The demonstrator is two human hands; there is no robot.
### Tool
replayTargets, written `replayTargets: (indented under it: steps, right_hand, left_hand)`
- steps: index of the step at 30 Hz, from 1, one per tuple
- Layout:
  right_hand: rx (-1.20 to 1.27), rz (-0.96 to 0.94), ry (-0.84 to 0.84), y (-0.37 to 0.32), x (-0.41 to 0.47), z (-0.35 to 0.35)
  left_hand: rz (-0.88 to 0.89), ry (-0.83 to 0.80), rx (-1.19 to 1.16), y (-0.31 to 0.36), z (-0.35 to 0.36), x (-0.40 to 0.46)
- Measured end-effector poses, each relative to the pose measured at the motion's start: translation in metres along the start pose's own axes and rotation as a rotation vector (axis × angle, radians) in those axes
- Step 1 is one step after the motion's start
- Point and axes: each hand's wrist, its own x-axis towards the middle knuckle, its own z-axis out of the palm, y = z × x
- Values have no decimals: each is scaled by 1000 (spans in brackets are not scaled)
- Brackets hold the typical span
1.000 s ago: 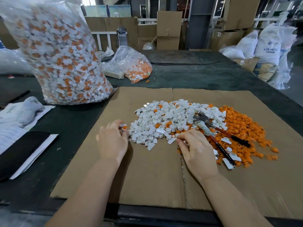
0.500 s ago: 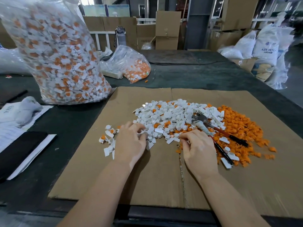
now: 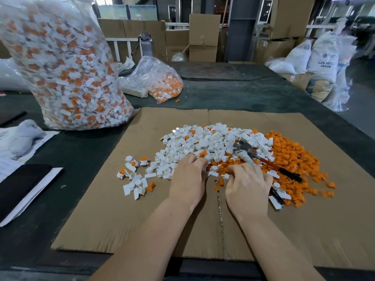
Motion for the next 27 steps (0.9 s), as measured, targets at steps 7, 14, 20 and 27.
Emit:
replayTargets:
  steps: [7, 14, 20, 27]
  right_hand:
    - [-25, -125, -9, -1, 0, -1]
    - [-118, -188, -112, -4, 0, -4]
    - [-54, -170, -85, -4, 1, -4]
    - [137, -125, -70, -2, 0, -2]
  left_hand:
    - [41, 16, -26, 5, 3, -2]
    - [46, 12, 42, 8, 3, 0]
    - [66, -24, 31, 8, 2, 0]
    - [40, -57, 28, 11, 1, 1]
